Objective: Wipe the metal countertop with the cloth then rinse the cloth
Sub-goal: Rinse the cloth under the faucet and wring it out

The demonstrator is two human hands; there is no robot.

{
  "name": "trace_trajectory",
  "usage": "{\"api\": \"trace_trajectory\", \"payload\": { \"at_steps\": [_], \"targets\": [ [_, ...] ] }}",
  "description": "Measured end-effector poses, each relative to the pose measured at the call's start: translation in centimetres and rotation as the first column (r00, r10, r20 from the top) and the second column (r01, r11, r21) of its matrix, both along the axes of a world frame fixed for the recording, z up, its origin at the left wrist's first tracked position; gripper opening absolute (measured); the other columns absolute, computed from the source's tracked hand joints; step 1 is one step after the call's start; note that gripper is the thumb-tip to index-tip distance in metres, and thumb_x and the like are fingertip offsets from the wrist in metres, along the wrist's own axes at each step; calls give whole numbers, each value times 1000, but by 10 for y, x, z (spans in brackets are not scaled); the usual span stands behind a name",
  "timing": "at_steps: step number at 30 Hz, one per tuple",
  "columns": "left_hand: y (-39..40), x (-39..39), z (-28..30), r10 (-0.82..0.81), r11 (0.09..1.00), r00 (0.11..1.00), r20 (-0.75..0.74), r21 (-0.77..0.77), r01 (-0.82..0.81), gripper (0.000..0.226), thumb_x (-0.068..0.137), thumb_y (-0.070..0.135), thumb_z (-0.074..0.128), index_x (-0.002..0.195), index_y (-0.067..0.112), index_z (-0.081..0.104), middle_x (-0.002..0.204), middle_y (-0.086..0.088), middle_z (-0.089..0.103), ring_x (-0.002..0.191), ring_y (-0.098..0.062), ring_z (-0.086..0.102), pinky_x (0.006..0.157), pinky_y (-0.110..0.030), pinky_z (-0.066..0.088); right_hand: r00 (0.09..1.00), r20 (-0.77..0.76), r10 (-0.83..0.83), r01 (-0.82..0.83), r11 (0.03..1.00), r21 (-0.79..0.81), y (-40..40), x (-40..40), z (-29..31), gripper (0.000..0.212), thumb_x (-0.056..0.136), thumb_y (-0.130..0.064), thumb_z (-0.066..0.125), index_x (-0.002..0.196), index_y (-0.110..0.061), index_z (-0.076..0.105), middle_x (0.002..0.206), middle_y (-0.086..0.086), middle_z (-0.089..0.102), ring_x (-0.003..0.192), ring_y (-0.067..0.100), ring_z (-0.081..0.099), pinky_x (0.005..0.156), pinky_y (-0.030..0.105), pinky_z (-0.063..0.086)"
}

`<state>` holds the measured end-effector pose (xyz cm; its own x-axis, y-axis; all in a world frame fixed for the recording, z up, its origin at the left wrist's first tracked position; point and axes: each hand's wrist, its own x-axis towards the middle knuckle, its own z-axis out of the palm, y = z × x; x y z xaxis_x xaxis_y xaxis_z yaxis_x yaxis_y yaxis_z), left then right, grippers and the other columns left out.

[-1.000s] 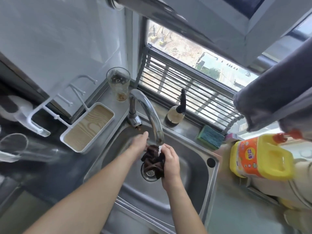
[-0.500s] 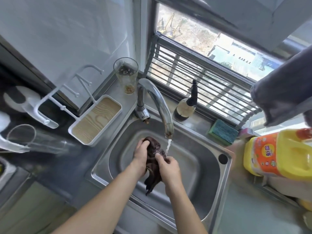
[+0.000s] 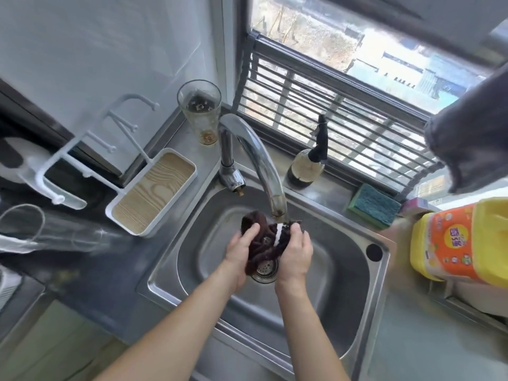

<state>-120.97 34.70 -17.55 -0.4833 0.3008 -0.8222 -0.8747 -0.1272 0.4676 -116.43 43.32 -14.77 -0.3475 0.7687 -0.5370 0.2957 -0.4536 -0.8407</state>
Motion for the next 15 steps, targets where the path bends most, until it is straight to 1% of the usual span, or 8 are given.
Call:
{"api": "trace_trajectory", "payload": {
  "at_steps": [2, 4, 6, 9, 11, 12, 14, 15],
  "targets": [
    [1, -6, -7, 123, 981, 988, -89, -138, -134, 35, 95, 26, 66, 127, 12, 63, 112, -18, 74, 95, -35, 74, 74, -40, 61, 993, 28, -116, 116, 993, 14, -1, 7, 5, 30, 94, -41, 51, 83, -19, 68, 77, -9, 72, 82, 14, 67, 78, 32, 51],
    [2, -12, -7, 160, 970, 981, -107, -165, -177, 30, 97, 27, 63, 124, 13, 64, 116, -19, 73, 98, -36, 73, 80, -43, 61, 986, 4, -165, 165, 985, -46, -3, 14, 8, 24, 92, -37, 50, 84, -20, 66, 73, -15, 70, 79, 10, 64, 72, 25, 50],
    [5, -14, 1, 117, 991, 993, -25, -55, -118, 40, 100, 43, 54, 114, 11, 73, 110, -16, 76, 95, -31, 75, 75, -36, 61, 997, 22, -70, 72, 991, -109, -7, 17, 10, 28, 83, -39, 49, 94, -17, 62, 83, -12, 67, 85, 15, 62, 78, 31, 52],
    [8, -8, 10, -25, 992, 999, 25, 122, 22, 58, 102, 52, 41, 93, 11, 81, 92, -10, 78, 82, -21, 76, 64, -26, 59, 964, 118, 237, -224, 967, -118, -9, 15, 7, 42, 79, -54, 58, 99, -18, 66, 91, -11, 70, 91, 14, 67, 80, 33, 56],
    [8, -5, 14, -134, 985, 990, -34, 105, 137, 58, 104, 49, 39, 95, 7, 79, 87, -10, 78, 78, -19, 76, 61, -24, 58, 897, 212, 387, -378, 922, -81, -6, 13, 5, 48, 76, -63, 72, 103, -24, 67, 98, -8, 74, 94, 12, 71, 86, 35, 57],
    [9, -3, 16, -153, 983, 987, -56, 89, 158, 58, 105, 47, 37, 99, 4, 76, 89, -12, 78, 81, -20, 76, 65, -25, 59, 869, 248, 427, -426, 903, -63, -3, 13, 3, 49, 73, -60, 78, 106, -25, 68, 100, -6, 75, 97, 13, 72, 90, 37, 58],
    [8, -1, 16, -110, 991, 991, -77, 73, 115, 56, 107, 45, 36, 116, 2, 71, 106, -19, 76, 97, -27, 74, 77, -29, 60, 870, 231, 435, -432, 899, -66, 2, 11, 0, 35, 77, -44, 82, 104, -23, 73, 98, -3, 79, 98, 18, 74, 92, 40, 58],
    [6, -1, 14, -72, 994, 995, -72, 73, 77, 54, 106, 45, 37, 121, 5, 69, 113, -20, 74, 100, -28, 73, 78, -30, 60, 898, 187, 397, -388, 918, -84, 5, 10, 0, 23, 82, -37, 80, 99, -22, 76, 94, -2, 80, 96, 19, 75, 88, 37, 60]
  ]
}}
